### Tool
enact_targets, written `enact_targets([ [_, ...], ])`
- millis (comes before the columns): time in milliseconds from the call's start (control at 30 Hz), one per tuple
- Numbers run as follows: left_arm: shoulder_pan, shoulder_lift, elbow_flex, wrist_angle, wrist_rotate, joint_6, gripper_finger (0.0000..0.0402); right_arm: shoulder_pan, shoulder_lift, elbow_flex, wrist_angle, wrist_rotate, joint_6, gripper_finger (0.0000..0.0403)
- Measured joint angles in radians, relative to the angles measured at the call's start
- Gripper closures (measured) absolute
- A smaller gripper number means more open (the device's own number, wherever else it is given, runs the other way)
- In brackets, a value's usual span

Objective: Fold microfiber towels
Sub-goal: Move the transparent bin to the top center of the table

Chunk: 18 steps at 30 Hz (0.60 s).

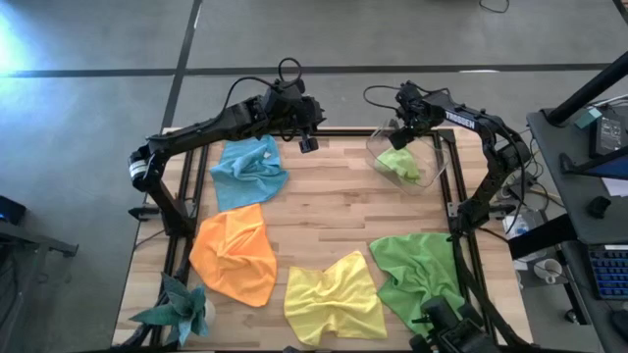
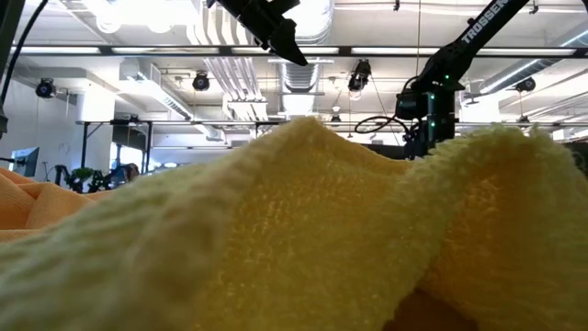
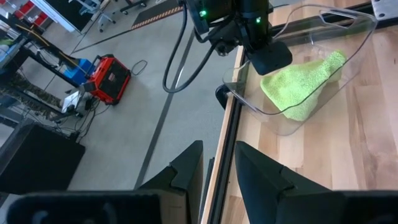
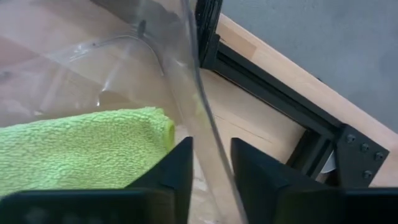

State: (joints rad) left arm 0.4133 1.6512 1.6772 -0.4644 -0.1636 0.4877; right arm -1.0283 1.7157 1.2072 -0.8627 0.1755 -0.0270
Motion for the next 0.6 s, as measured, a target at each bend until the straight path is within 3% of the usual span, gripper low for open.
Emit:
enact_targets([
  [167, 0.004, 0.000, 0.000, 0.000, 0.000, 0.000, 0.0323, 0.002, -0.001, 0.000, -0.003, -0.040, -0.046, 0.0384],
  [600, 0.011, 0.000, 0.000, -0.133, -0.003, 0.000, 0.0323, 0.099, -0.002, -0.001, 0.042, -0.079, -0.160, 0.0390],
])
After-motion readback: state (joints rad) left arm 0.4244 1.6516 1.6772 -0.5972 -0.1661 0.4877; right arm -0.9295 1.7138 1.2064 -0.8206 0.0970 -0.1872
